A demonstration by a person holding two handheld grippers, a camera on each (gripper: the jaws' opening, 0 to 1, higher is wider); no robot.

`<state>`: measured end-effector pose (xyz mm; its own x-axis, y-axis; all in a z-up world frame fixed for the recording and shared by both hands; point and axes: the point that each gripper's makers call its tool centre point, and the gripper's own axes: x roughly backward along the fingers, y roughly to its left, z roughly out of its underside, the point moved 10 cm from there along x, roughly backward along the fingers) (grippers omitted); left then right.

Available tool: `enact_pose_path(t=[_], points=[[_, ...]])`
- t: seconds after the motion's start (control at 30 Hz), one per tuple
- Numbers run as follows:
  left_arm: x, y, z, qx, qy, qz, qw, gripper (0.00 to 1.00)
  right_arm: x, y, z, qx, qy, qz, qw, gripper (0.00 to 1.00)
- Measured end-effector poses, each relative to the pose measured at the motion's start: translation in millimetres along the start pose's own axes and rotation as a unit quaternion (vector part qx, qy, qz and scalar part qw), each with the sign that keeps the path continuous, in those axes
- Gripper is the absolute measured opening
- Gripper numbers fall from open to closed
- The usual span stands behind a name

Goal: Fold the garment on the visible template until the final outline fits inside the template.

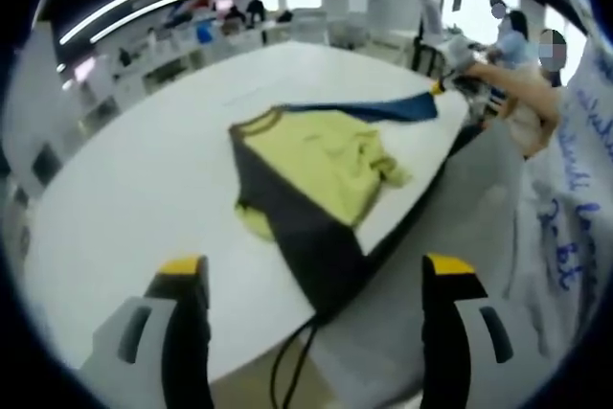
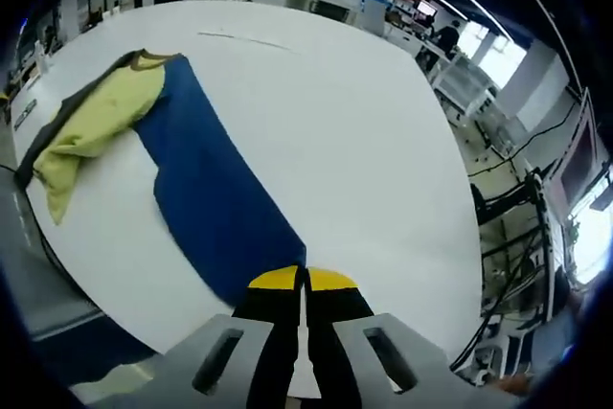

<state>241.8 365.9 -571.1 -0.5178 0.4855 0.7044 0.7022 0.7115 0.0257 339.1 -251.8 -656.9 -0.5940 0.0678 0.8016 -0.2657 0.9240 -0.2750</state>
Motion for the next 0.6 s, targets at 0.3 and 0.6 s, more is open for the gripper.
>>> enact_pose_path(t=[0.3,0.6], points=[[2,0.3,1.9,-0.001,0.005,0.0,1.0,0.88,-9,-22,-9.1,0.0,-0.007,0.034,0.9994,0.02],[4,-0.4,1.5,0.003,0.007,-0.003,1.0,0.88,-26,-35,-14.2,-0.005,0.017,0.024,0.9995,0.02]])
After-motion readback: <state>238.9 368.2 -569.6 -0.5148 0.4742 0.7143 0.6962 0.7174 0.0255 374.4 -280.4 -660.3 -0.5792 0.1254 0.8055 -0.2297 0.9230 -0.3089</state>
